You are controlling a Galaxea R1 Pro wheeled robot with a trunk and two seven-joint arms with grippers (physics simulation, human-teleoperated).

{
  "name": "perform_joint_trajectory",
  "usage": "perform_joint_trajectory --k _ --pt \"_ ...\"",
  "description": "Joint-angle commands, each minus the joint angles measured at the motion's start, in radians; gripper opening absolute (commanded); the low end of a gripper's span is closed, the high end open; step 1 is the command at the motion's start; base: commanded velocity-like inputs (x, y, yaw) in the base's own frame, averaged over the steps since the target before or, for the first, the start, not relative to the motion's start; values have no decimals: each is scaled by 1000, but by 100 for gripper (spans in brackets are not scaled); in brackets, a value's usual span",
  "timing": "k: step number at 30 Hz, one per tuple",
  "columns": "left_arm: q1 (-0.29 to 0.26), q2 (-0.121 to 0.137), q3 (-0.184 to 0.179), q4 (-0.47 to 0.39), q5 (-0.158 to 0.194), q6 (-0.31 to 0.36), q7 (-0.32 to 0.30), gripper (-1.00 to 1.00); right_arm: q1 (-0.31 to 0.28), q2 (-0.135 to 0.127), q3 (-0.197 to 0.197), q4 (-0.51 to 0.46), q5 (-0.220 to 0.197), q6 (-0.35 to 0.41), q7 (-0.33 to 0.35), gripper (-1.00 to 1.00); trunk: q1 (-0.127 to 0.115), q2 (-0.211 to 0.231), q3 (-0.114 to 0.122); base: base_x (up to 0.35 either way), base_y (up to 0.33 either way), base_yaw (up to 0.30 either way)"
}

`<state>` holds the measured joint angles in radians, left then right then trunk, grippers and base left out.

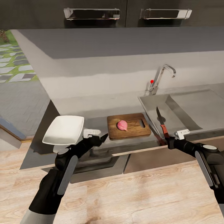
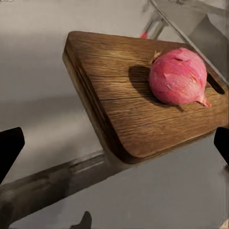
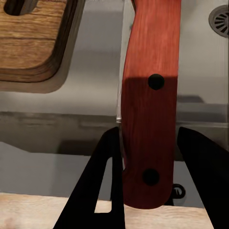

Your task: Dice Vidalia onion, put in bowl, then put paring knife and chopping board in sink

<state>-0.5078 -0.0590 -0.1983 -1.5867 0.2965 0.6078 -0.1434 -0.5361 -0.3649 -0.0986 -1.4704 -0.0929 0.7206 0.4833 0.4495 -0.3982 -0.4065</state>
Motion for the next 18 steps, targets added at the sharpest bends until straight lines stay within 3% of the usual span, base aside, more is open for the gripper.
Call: perform_joint_trajectory --k 1,8,18 --pt "-119 -1 1 -1 3 204 -192 100 -1 0 -2 -1 -10 8 -1 -100 1 -2 -2 0 0 20" --pt "-176 -17 2 -1 3 242 -203 100 -1 -1 -11 -5 -11 8 0 -100 1 -2 -2 0 0 7" --pt "-198 -88 -3 5 3 314 -210 100 -8 -1 -14 -8 -10 8 -10 -100 1 -2 -2 0 0 0"
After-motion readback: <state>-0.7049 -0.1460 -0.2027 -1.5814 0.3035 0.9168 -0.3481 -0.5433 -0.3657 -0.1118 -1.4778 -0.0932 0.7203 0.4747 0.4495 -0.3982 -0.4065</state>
